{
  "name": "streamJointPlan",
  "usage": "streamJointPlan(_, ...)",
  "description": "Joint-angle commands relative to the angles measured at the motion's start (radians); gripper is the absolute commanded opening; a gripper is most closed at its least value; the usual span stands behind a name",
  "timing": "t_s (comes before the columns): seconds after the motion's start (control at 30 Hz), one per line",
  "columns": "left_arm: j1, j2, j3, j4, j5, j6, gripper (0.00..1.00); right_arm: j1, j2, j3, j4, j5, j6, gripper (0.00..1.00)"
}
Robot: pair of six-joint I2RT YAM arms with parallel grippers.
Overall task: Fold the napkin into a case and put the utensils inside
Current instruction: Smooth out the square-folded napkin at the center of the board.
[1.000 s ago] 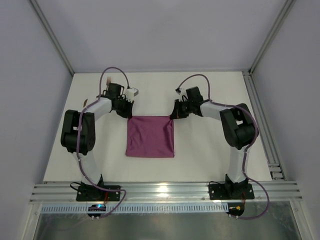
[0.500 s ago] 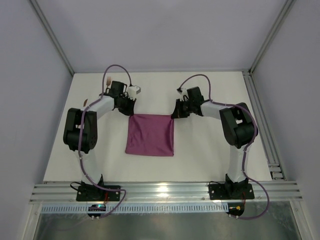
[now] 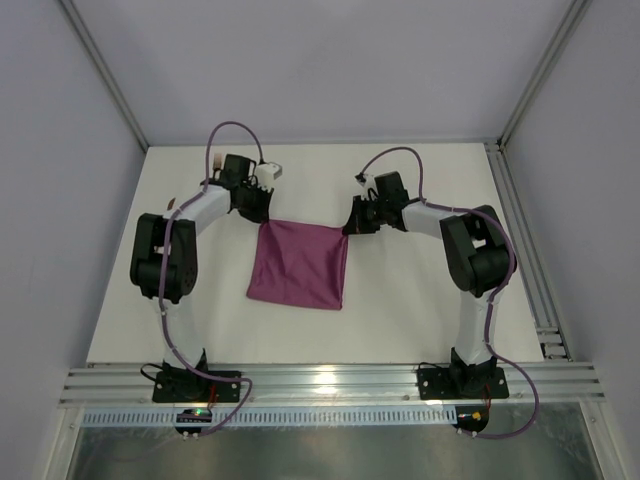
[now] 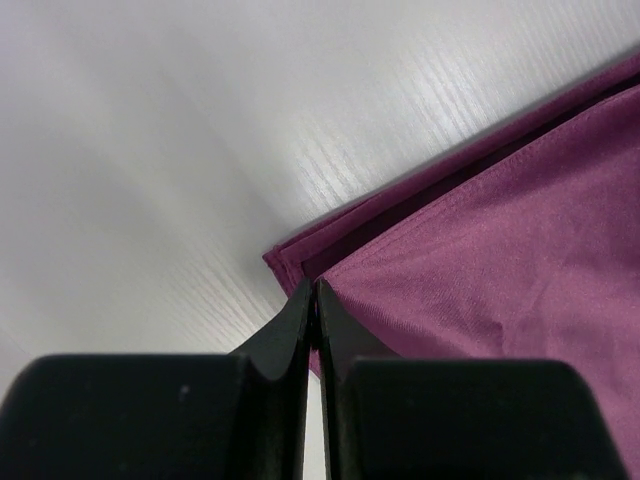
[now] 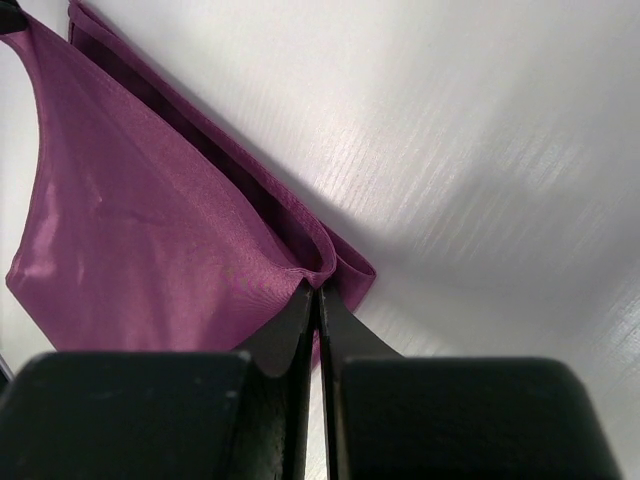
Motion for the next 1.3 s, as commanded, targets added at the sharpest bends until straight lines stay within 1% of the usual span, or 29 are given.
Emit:
streamJointPlan(0.0, -0.001, 0.026, 0.05, -0.005, -0.036, -0.013, 0.04, -0.008, -0.072, 0.026, 0.038, 0.009, 0.016, 0.06)
streamJointPlan(0.27, -0.003, 0.055, 0.079, -0.011, -0.067, -0.013, 0.04, -0.023, -0.07, 0.036, 0.039, 0.006, 0.03, 0.06)
streamJointPlan(0.3, -0.003, 0.058, 0.082, -0.012, -0.07, -0.01, 0.04, -0.025, -0.072, 0.033, 0.069, 0.009, 0.033, 0.06)
streamJointPlan(0.43, -0.009, 0.083, 0.11, -0.028, -0.09, 0.002, 0.08, -0.037, -0.038, 0.053, 0.062, 0.009, 0.037, 0.06)
streamJointPlan(0.6, -0.014, 0.126, 0.133, -0.045, -0.102, 0.006, 0.13, -0.046, 0.021, 0.087, 0.051, 0.003, 0.04, 0.12)
streamJointPlan(0.67, -0.017, 0.136, 0.135, -0.042, -0.102, 0.006, 0.16, -0.048, 0.023, 0.084, 0.053, 0.015, 0.04, 0.13)
streamJointPlan(0.7, -0.018, 0.139, 0.135, -0.042, -0.104, 0.004, 0.17, -0.048, 0.026, 0.084, 0.051, 0.032, 0.045, 0.17)
streamJointPlan(0.73, -0.018, 0.141, 0.136, -0.039, -0.105, 0.004, 0.23, -0.051, 0.029, 0.084, 0.051, 0.035, 0.045, 0.2)
streamJointPlan(0.8, -0.018, 0.141, 0.136, -0.034, -0.104, 0.001, 0.29, -0.052, 0.04, 0.093, 0.051, 0.038, 0.048, 0.27)
streamJointPlan(0.83, -0.02, 0.136, 0.138, -0.031, -0.104, -0.001, 0.34, -0.054, 0.045, 0.099, 0.022, 0.043, 0.046, 0.3)
streamJointPlan(0.87, -0.02, 0.133, 0.142, -0.035, -0.108, 0.001, 0.36, -0.054, 0.048, 0.107, 0.015, 0.049, 0.043, 0.33)
streamJointPlan(0.97, -0.018, 0.104, 0.157, -0.045, -0.121, 0.001, 0.44, -0.055, 0.037, 0.127, -0.028, 0.08, 0.027, 0.36)
streamJointPlan(1.07, -0.018, 0.061, 0.17, -0.06, -0.133, 0.004, 0.51, -0.052, -0.03, 0.116, -0.05, 0.142, 0.004, 0.39)
streamJointPlan(1.1, -0.018, 0.048, 0.174, -0.068, -0.133, 0.006, 0.53, -0.051, -0.052, 0.114, -0.082, 0.17, -0.004, 0.4)
streamJointPlan(1.13, -0.02, 0.032, 0.174, -0.072, -0.133, 0.006, 0.56, -0.048, -0.101, 0.113, -0.099, 0.207, -0.015, 0.41)
streamJointPlan(1.17, -0.02, -0.003, 0.174, -0.078, -0.129, 0.002, 0.56, -0.033, -0.127, 0.108, -0.114, 0.274, -0.042, 0.41)
streamJointPlan(1.27, -0.02, -0.06, 0.144, -0.101, -0.101, -0.01, 0.57, 0.006, -0.236, 0.059, -0.142, 0.366, -0.084, 0.41)
